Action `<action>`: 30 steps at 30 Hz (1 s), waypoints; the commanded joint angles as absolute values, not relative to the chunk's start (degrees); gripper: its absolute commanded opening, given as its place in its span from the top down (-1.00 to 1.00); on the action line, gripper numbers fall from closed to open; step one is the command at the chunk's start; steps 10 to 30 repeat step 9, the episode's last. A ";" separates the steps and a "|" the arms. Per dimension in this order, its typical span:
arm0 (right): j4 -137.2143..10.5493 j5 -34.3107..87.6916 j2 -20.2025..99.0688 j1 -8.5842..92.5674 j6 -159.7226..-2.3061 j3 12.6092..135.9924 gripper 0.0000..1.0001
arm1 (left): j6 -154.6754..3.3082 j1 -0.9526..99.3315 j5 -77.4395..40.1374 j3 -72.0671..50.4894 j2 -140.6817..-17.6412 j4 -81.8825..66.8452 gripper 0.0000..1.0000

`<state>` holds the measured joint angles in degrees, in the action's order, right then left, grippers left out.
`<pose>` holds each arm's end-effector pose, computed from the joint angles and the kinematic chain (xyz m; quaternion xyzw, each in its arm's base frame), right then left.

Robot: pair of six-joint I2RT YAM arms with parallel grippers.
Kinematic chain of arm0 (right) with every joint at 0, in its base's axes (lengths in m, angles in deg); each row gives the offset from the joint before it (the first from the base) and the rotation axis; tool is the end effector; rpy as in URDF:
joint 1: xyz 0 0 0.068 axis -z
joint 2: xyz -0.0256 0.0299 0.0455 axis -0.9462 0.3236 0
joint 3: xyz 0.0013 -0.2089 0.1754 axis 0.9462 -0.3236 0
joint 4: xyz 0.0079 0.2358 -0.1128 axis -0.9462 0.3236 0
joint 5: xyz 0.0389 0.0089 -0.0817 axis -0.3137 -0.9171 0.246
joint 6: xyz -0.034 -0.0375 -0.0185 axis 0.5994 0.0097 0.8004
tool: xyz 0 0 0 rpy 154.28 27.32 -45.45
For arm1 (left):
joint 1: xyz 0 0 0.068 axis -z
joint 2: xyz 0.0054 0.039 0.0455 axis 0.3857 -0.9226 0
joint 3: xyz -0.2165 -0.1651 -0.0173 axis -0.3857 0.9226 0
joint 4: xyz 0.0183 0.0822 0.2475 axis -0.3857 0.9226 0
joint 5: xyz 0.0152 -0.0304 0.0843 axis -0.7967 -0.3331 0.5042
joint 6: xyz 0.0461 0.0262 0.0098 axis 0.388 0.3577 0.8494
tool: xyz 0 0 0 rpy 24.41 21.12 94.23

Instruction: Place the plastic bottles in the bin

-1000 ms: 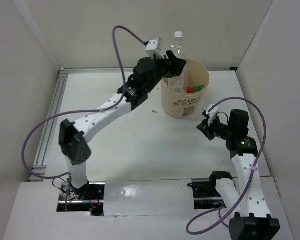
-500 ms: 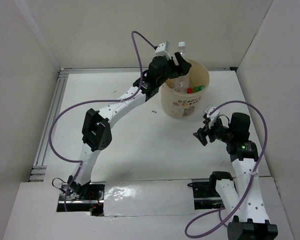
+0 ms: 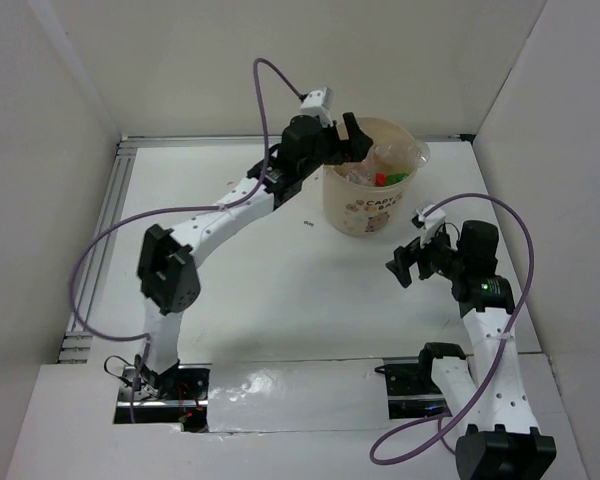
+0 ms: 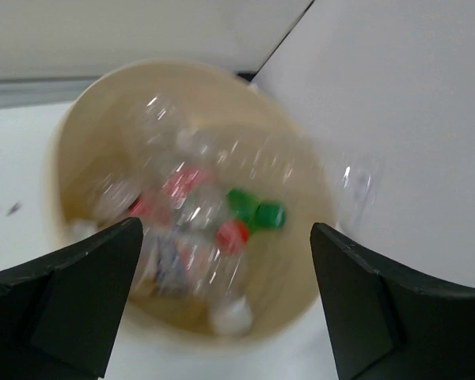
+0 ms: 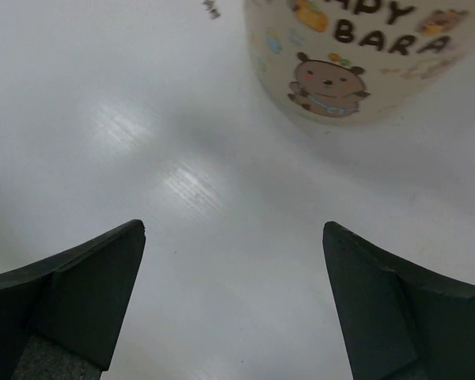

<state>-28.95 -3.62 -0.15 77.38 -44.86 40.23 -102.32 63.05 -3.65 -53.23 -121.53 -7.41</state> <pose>0.1524 0.0052 0.2902 -0.3151 0.7915 0.1408 0.5045 0.3838 -0.3208 0.3912 -0.0278 0.7137 -0.4099 0.5673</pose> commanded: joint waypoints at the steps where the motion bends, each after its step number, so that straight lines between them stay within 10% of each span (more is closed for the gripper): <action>1: -36.32 5.13 -1.21 77.80 -55.98 42.69 -1.00 | -93.73 62.59 -2.30 -41.14 -104.16 -10.86 -0.99; 9: -37.47 22.55 3.34 77.80 -65.92 48.76 -1.00 | -91.09 56.53 -6.70 -1.76 -74.18 -7.98 -0.99; 30: -37.47 22.55 3.34 77.80 -65.92 48.76 -1.00 | -91.09 56.53 -6.70 -1.76 -74.18 -7.98 -0.99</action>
